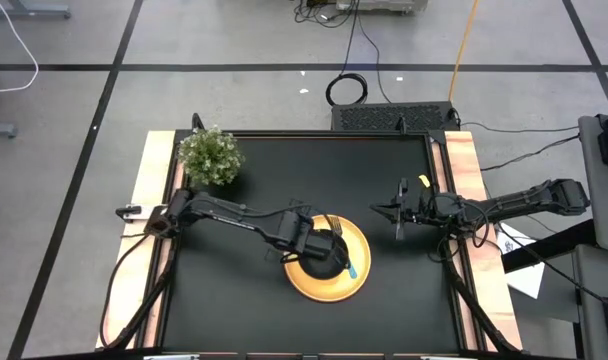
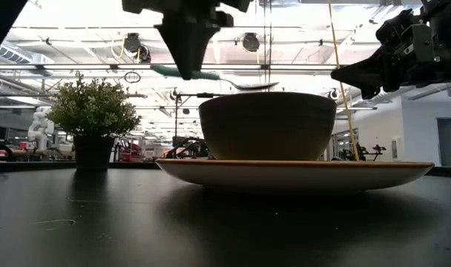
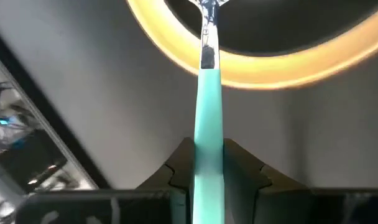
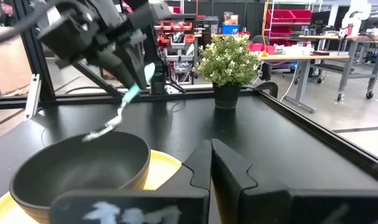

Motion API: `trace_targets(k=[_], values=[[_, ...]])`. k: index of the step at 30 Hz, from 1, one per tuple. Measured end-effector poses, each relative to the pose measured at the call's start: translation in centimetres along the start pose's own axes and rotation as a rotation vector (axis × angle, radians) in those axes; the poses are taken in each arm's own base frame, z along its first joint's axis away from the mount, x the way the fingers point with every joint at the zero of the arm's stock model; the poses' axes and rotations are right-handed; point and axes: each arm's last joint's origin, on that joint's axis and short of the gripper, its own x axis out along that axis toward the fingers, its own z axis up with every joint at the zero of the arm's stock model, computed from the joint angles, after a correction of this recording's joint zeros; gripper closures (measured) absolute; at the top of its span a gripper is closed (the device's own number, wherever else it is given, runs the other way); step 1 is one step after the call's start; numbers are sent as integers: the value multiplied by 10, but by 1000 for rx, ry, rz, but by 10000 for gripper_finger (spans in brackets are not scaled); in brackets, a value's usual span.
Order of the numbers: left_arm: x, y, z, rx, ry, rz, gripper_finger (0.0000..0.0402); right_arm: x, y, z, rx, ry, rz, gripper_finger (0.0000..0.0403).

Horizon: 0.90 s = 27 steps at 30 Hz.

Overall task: Set table place
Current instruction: Put the blue spoon on the black bowl

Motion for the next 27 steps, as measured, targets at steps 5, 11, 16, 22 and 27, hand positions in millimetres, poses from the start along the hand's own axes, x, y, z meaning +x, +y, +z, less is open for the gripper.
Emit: trace_targets(k=[5, 11, 16, 22, 27], values=[[-1, 1, 3, 24, -13, 19, 344, 1, 0, -1, -2, 9, 0, 403], [1, 1, 4, 27, -4, 33, 344, 1, 0, -1, -2, 10, 0, 403], [10, -6, 10, 57, 21, 20, 344, 1, 0, -1, -2, 10, 0, 403], [18, -17, 18, 111, 56, 99, 345, 1, 0, -2, -3, 13, 0, 403], [17, -16, 18, 99, 73, 219, 345, 1, 0, -2, -3, 14, 0, 403]])
